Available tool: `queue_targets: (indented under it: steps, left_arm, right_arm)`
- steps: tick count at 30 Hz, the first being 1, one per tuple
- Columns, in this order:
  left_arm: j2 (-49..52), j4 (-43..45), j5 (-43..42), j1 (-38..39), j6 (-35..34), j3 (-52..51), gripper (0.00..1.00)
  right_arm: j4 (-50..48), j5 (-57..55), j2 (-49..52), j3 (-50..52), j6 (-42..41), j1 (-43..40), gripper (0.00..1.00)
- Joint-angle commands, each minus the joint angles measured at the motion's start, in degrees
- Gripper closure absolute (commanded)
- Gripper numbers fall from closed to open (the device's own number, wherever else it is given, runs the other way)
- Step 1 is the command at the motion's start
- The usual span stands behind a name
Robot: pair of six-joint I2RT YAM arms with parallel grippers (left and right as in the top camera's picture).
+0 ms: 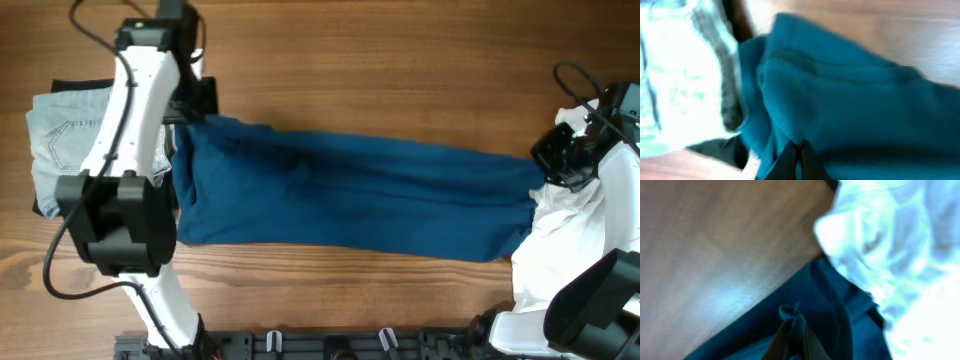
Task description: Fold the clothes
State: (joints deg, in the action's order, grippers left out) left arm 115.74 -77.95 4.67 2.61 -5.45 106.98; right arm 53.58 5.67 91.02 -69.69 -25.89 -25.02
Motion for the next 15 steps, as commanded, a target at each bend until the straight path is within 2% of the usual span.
queue_targets:
  steps: [1, 10, 11, 12, 13, 15]
  left_arm:
    - [-1.3, -2.6, 0.7, -3.0, -1.0, -0.2, 0.96]
    - [-1.3, -3.3, -0.5, -3.1, -1.0, -8.4, 0.96]
    - [-1.3, -3.3, -0.5, -3.1, -1.0, -9.1, 0.96]
    - [-1.3, -3.3, -0.5, -3.1, -1.0, -9.7, 0.96]
    - [-1.3, -3.3, -0.5, -3.1, -1.0, -10.1, 0.96]
    - [-1.3, -4.0, -0.5, -3.1, -1.0, -10.5, 0.96]
  right_arm:
    - [2.4, -8.4, -0.5, 0.0, -1.1, 0.0, 0.96]
    - [4.3, -9.0, -0.5, 0.0, 0.7, 0.0, 0.95]
    - [4.5, -9.2, -0.5, 0.0, 1.3, 0.0, 0.86]
    - [4.7, -9.4, -0.5, 0.0, 2.1, 0.0, 0.83]
    - [5.0, -9.9, -0.5, 0.0, 2.4, 0.0, 0.83]
    - [5.8, -11.3, -0.5, 0.0, 2.9, 0.0, 0.96]
